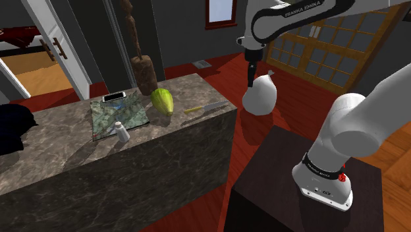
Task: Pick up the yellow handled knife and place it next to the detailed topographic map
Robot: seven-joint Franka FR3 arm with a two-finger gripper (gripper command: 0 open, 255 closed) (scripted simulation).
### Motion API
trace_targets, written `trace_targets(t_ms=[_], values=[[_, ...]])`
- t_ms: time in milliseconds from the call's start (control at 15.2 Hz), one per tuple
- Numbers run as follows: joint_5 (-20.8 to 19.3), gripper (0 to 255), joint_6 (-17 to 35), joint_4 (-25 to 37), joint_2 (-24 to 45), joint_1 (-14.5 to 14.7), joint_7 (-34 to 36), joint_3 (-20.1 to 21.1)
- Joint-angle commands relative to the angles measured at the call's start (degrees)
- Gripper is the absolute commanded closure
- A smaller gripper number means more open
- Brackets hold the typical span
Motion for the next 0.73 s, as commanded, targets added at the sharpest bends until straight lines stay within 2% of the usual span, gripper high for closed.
trace_targets(t_ms=[0,330,660], values=[[0.6,0,3.9,1.0,4.3,1.2,-4.6,-1.7],[4.6,0,11.8,5.1,15.6,4.0,-16.6,-4.9],[11.3,0,17.7,10.9,27.2,5.4,-29.4,-5.6]])
